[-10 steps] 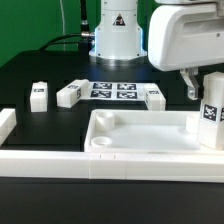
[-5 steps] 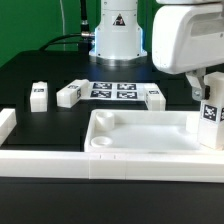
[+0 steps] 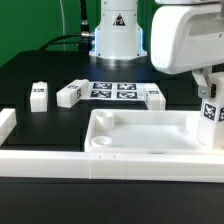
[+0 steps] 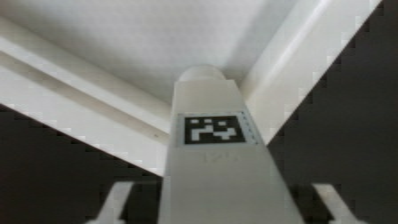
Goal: Assemble desk
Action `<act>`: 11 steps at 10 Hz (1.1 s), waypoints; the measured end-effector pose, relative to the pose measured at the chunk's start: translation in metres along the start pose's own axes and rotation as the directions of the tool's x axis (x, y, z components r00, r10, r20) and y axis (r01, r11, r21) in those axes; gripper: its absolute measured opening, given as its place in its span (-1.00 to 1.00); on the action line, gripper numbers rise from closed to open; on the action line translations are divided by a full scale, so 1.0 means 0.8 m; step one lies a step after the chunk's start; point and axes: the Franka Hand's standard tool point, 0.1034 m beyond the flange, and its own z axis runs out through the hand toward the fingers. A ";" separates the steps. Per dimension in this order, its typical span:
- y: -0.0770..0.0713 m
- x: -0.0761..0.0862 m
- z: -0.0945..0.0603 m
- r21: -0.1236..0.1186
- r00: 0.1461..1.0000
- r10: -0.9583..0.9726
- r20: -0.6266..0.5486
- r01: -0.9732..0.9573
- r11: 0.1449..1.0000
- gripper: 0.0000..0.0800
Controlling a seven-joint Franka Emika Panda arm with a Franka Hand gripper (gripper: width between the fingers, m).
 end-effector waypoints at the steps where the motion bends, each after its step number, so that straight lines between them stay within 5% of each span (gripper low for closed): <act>1: 0.000 0.000 0.000 0.000 1.000 -0.001 0.000 0.001 1.000 -0.27; 7: 0.004 0.000 0.001 0.008 0.864 0.503 -0.012 -0.503 0.864 -0.27; 11: 0.005 -0.001 0.001 0.012 0.740 0.673 -0.010 -0.673 0.740 -0.27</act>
Offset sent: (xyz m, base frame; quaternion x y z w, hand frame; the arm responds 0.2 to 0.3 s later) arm -0.0059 0.0008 -0.0058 0.0022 0.0194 0.2747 0.9613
